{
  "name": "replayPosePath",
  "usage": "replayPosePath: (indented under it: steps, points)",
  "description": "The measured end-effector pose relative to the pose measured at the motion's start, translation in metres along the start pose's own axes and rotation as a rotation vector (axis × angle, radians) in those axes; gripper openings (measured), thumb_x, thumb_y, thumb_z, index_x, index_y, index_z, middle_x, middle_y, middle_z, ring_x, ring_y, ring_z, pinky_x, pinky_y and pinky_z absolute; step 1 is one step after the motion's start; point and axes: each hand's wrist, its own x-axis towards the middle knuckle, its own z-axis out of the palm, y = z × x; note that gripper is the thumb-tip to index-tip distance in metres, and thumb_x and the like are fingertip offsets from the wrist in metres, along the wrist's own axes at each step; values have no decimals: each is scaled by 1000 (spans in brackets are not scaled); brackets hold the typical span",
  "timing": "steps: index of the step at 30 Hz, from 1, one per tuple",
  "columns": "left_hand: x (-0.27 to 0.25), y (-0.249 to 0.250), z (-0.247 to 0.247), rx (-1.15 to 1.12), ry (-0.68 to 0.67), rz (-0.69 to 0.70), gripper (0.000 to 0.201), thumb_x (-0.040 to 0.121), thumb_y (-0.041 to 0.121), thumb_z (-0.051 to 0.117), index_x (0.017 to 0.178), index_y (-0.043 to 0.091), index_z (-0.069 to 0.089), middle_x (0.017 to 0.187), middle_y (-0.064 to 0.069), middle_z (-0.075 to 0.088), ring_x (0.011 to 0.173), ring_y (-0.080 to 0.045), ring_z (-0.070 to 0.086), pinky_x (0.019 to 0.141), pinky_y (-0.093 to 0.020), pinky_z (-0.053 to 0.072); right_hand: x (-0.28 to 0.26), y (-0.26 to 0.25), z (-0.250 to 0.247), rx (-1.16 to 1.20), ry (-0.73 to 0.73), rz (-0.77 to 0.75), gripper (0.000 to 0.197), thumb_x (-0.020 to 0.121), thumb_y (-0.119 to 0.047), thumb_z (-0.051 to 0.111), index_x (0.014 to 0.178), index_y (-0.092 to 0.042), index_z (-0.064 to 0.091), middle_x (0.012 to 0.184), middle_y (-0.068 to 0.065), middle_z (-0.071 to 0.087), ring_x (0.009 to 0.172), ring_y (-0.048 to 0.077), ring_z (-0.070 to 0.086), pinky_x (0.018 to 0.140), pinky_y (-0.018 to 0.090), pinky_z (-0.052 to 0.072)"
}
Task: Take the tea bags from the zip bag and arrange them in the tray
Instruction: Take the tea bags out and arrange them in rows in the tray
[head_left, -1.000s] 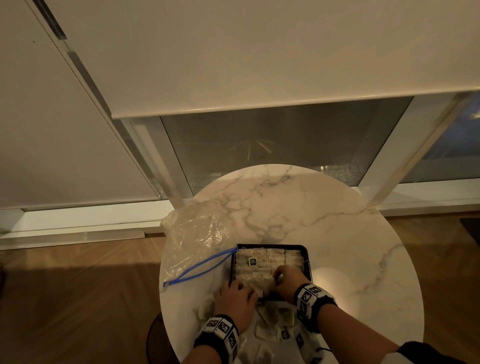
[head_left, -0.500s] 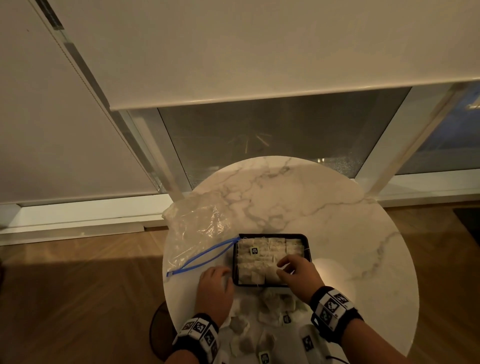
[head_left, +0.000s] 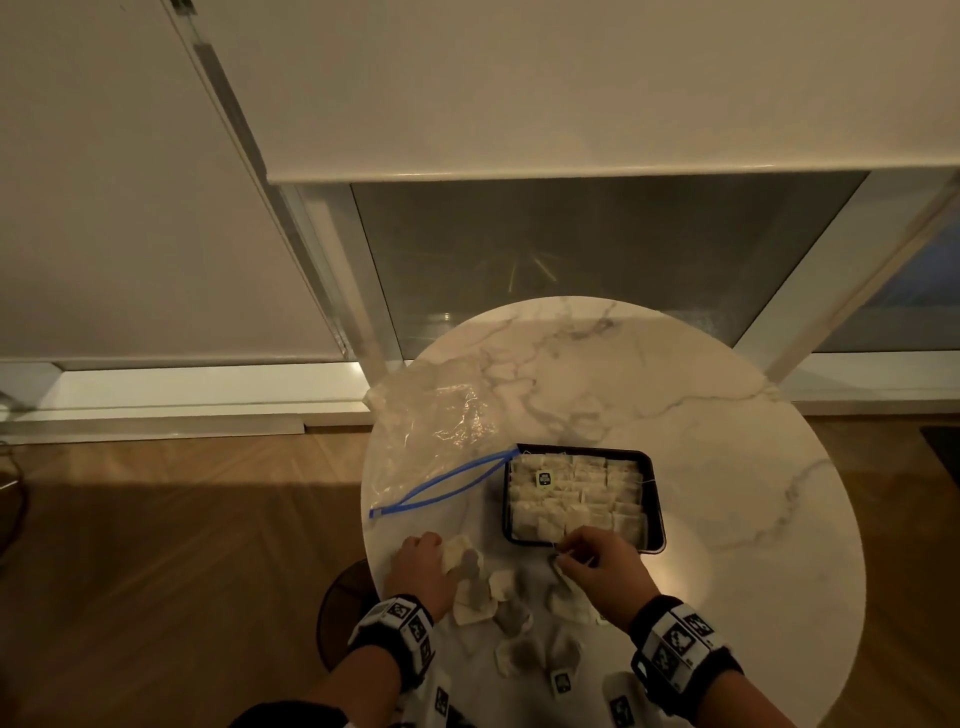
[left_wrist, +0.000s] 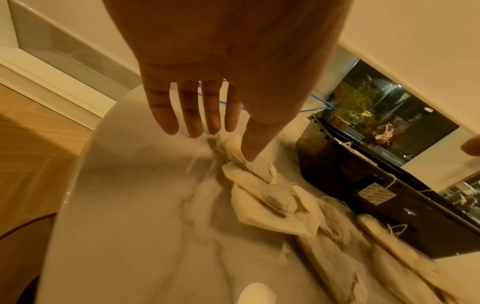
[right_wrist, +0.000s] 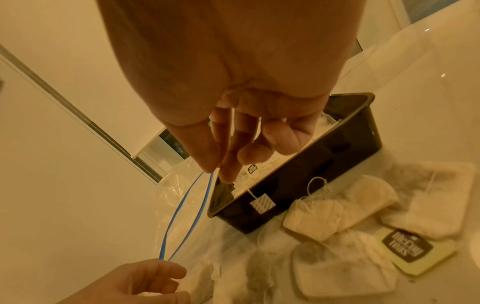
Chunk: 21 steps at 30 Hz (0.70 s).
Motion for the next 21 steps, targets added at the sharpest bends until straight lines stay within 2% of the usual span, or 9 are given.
replayPosePath:
  steps: [2, 4, 10, 15, 17, 19, 21]
  points:
    - [2, -1, 0, 14, -10, 25, 53, 89, 54, 60, 130, 23, 47, 128, -4, 52, 116, -26, 55, 99, -40, 46, -3, -4, 5, -27, -7, 6, 4, 86, -27, 70, 89, -30, 68, 83, -10, 67, 75, 2, 60, 61, 9, 42]
    - [3, -1, 1, 24, -27, 53, 56, 91, 54, 58, 134, 21, 44, 129, -5, 51, 117, -26, 54, 98, -38, 44, -5, -8, 10, -34, -5, 20, 3, 86, -29, 70, 89, -30, 68, 84, -9, 68, 77, 4, 61, 63, 12, 44]
    - [10, -2, -3, 60, -80, 46, 38, 91, 42, 66, 118, 19, 52, 121, -7, 54, 108, -27, 58, 90, -38, 50, -11, -15, 26, -78, 49, 56, 4, 86, -33, 69, 89, -34, 66, 86, -11, 67, 78, 2, 61, 65, 15, 47]
    - [13, -10, -6, -76, -68, 34, 23, 88, 37, 69, 104, 21, 61, 110, -5, 63, 96, -23, 62, 85, -36, 54, -20, -21, 37, -58, 73, 84, 5, 86, -35, 68, 91, -33, 67, 85, -8, 68, 75, 6, 63, 66, 20, 53]
    - [13, -13, -10, -144, -61, 71, 22, 89, 35, 69, 102, 19, 63, 105, -3, 64, 93, -20, 62, 81, -31, 51, -23, -24, 42, -46, 74, 98, 7, 86, -34, 69, 92, -32, 67, 85, -8, 67, 77, 6, 63, 71, 24, 55]
    - [9, -14, -17, -248, -58, 96, 25, 90, 39, 69, 102, 17, 64, 97, 2, 64, 91, -18, 61, 77, -27, 47, -25, -28, 46, -41, 75, 107, 6, 86, -34, 69, 91, -33, 67, 86, -8, 67, 79, 6, 63, 75, 27, 56]
    - [5, -14, -23, -358, -52, 119, 25, 88, 45, 70, 95, 22, 64, 90, 6, 65, 86, -14, 61, 74, -26, 45, -26, -32, 49, -23, 84, 113, 5, 85, -34, 70, 88, -35, 67, 85, -8, 68, 78, 6, 64, 76, 29, 57]
